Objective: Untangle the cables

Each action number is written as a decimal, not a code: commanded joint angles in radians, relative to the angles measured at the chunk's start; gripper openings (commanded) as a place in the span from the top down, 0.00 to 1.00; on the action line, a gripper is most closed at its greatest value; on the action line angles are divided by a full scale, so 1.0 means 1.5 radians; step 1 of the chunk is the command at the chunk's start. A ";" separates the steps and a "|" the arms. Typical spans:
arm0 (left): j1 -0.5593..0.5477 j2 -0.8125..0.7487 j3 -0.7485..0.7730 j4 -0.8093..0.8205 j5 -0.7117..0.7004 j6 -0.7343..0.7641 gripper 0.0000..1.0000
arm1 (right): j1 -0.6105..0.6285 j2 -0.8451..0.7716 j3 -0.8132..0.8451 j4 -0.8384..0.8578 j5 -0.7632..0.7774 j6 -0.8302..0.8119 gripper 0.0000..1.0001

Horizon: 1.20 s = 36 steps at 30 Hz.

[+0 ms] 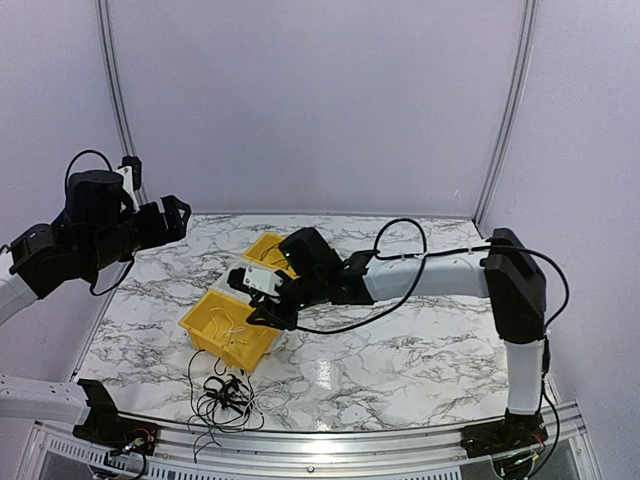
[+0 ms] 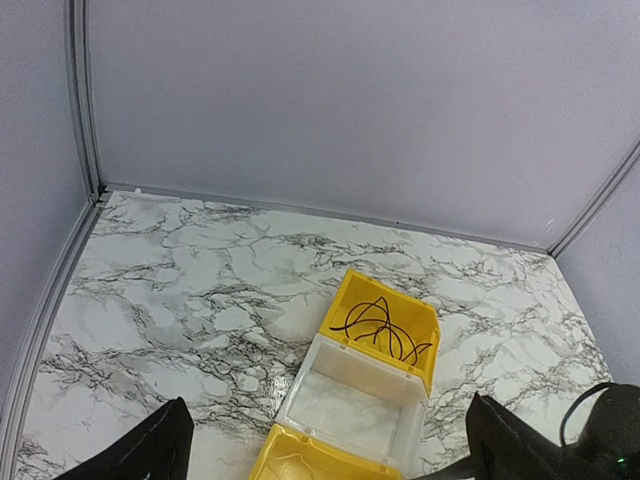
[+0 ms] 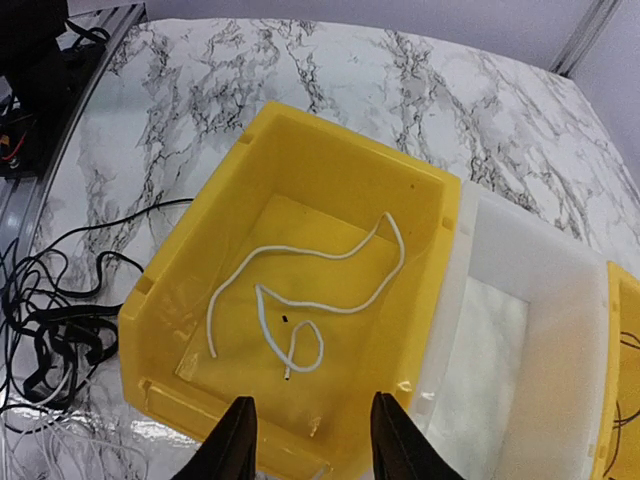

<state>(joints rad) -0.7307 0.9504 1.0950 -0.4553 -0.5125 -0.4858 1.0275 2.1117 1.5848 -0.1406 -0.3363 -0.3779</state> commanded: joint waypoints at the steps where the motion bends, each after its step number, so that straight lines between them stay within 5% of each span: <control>1: 0.005 0.005 -0.024 0.006 0.058 0.005 0.02 | 0.001 -0.130 -0.076 -0.008 0.014 -0.050 0.60; 10: 0.005 0.043 -0.069 -0.047 0.212 -0.014 0.05 | 0.001 -0.251 -0.221 -0.088 -0.079 -0.089 0.65; 16: 0.004 0.023 -0.110 -0.057 0.202 -0.062 0.07 | 0.010 -0.234 -0.283 -0.048 -0.124 0.006 0.40; 26: 0.005 -0.004 -0.115 -0.059 0.205 -0.097 0.07 | 0.054 -0.145 -0.277 0.000 -0.107 0.114 0.42; 31: 0.004 -0.022 -0.127 -0.060 0.213 -0.095 0.07 | 0.059 -0.107 -0.261 0.003 -0.076 0.169 0.60; 36: 0.004 -0.032 -0.141 -0.059 0.224 -0.086 0.08 | 0.057 -0.120 -0.256 -0.013 -0.056 0.199 0.94</control>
<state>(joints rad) -0.7307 0.9169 0.9035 -0.5266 -0.1989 -0.6235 1.1126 1.9537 1.1519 -0.1638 -0.4545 -0.1413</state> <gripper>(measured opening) 0.925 0.145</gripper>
